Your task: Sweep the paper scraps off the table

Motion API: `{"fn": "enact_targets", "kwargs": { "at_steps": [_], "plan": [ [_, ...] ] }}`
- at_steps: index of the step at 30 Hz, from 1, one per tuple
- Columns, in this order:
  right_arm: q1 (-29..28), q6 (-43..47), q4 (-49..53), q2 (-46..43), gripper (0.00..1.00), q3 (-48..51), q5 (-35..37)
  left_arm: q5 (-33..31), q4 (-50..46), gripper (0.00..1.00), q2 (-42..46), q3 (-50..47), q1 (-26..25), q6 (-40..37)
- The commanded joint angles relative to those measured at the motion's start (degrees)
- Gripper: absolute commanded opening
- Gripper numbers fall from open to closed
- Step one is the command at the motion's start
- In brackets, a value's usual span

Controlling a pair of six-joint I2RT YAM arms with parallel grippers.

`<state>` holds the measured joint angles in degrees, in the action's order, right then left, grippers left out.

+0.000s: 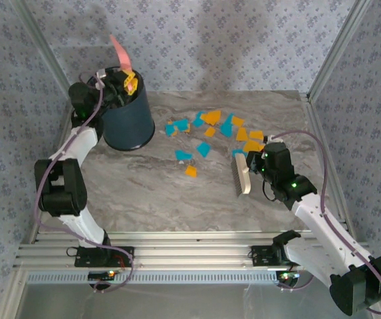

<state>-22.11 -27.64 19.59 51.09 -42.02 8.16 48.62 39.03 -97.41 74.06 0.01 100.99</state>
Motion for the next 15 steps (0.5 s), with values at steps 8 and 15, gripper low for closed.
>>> {"fn": "enact_targets", "kwargs": {
  "at_steps": [8,15],
  "plan": [
    [-0.09,-1.23,-3.07,-0.41,0.0,-1.17,-2.95,-1.13,-67.65,0.0,10.05,19.44,-1.63,-58.87],
    [-0.15,-2.6,-8.15,2.33,0.0,-1.66,-7.98,-8.74,-87.41,0.0,13.24,22.95,-4.59,-78.8]
  ]
}}
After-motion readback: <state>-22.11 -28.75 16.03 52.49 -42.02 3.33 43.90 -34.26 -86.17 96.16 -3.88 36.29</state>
